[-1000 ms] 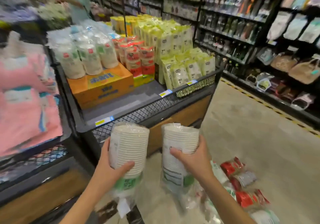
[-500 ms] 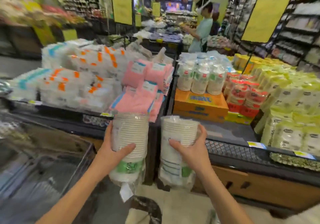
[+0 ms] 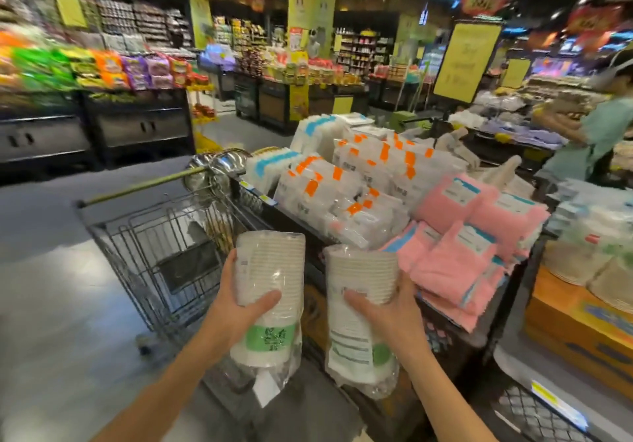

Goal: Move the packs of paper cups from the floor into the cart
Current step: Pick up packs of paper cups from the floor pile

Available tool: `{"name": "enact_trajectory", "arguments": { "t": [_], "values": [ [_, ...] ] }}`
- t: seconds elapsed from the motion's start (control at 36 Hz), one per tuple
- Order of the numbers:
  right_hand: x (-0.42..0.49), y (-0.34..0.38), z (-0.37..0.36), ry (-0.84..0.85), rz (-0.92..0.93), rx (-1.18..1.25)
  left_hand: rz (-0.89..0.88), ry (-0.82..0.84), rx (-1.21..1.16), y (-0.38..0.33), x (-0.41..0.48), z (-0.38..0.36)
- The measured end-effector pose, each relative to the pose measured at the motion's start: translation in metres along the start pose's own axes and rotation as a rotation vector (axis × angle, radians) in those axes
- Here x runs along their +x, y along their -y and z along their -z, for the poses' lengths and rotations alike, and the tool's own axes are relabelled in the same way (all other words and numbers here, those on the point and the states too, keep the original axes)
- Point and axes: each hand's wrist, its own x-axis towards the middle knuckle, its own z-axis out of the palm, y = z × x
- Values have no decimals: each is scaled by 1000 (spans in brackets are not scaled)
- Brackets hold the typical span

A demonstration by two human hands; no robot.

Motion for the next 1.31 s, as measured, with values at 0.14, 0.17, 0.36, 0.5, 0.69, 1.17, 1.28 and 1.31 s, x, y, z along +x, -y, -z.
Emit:
{"name": "enact_trajectory", "arguments": {
  "t": [0.14, 0.17, 0.36, 0.5, 0.69, 1.17, 1.28, 1.31],
  "values": [
    [54, 21, -63, 77, 36, -32, 12, -81, -31, 19, 55, 41],
    [65, 25, -75, 91, 52, -41, 19, -90, -54, 21, 66, 47],
    [129, 43, -144, 206, 77, -77, 47, -148, -35, 41, 136, 88],
    [181, 44, -181, 278, 76, -97, 85, -207, -58, 59, 175, 104],
    [274, 29, -227, 420, 95, -104, 106, -365, 14, 86, 228, 102],
    [399, -41, -402, 842, 90, -254, 496, -709, -58, 199, 301, 102],
    [408, -93, -469, 859, 8, -369, 620, -696, -57, 247, 331, 118],
    [409, -105, -485, 858, -7, -400, 658, -701, -57, 260, 339, 122]
  ]
}}
